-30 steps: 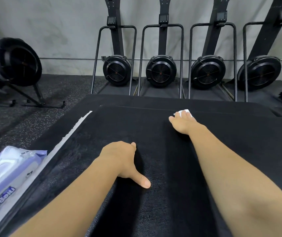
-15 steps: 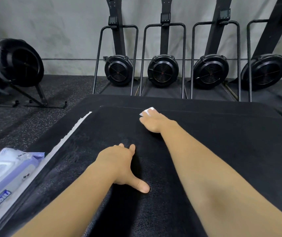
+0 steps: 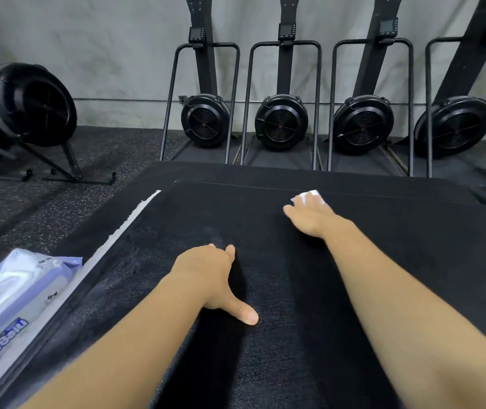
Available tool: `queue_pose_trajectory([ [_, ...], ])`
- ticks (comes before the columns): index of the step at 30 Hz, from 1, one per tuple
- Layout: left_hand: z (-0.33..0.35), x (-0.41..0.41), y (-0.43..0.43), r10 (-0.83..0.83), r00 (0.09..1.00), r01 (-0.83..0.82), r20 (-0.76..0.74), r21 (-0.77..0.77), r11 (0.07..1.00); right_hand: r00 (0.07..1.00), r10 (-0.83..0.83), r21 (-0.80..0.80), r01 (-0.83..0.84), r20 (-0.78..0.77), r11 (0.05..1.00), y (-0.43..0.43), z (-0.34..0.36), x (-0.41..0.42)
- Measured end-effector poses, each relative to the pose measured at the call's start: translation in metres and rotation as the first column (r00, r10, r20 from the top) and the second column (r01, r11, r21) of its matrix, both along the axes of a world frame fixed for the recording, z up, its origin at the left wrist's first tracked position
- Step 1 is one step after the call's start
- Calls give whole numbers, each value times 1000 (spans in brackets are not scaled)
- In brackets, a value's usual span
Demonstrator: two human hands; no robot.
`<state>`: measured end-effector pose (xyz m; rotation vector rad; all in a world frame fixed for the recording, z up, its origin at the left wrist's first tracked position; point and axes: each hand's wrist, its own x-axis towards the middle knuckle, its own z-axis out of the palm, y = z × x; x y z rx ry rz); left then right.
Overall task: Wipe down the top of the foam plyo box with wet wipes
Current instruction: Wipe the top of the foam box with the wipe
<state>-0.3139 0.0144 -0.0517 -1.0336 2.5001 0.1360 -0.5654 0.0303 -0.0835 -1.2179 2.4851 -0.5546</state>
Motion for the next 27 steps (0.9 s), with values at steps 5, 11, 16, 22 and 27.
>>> queue_pose_trajectory([
  [5,3,0,2,11,1000,-10,-17,23,1000,954,297,-30,-296,30,955,-23,-6,89],
  [11,11,-4,8,134,989,-122,-56,186,975,911,406,58,-410,68,910,-9,2,74],
  [16,9,-43,30,-28,975,61,-219,144,988,978,210,67,-208,-14,976,26,2,-11],
  [22,1,-73,31,52,957,54,-287,351,935,999,-23,101,25,-23,995,71,3,-108],
  [27,-1,-74,30,51,960,54,-276,362,931,985,-169,116,166,22,979,92,3,-146],
])
